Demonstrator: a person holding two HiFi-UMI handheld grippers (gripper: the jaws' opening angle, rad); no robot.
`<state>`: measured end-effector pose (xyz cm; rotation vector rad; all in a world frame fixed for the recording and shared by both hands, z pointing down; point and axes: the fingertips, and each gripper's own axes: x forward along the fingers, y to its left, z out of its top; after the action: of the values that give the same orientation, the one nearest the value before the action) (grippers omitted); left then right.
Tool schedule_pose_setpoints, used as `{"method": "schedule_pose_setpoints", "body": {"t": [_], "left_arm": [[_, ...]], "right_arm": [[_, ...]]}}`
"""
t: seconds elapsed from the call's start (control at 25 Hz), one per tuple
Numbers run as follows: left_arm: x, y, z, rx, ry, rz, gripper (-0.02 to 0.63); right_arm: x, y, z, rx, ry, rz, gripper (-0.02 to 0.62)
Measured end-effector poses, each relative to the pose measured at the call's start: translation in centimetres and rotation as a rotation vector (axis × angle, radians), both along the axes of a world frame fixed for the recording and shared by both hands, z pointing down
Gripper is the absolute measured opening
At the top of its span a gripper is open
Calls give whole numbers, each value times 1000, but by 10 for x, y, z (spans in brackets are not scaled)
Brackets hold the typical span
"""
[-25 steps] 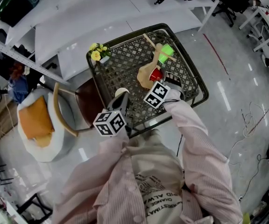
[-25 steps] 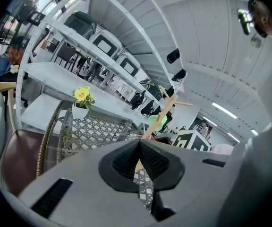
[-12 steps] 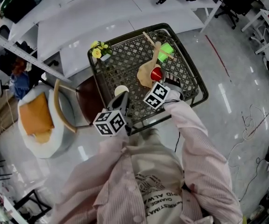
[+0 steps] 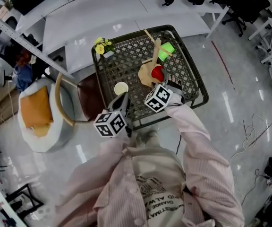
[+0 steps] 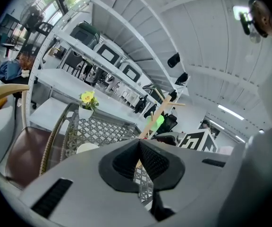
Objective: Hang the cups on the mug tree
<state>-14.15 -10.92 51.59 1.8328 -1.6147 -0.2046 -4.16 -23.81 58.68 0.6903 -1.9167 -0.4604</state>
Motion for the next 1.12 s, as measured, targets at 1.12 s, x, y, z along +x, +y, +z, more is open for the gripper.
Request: {"method": "schedule_pose_setpoints", "body": {"t": [1.12], "left_arm": [[3,112,33,-50,45,-426,-2]], "right_arm": [[-51,115,4,-289,-410,-254,304]]}}
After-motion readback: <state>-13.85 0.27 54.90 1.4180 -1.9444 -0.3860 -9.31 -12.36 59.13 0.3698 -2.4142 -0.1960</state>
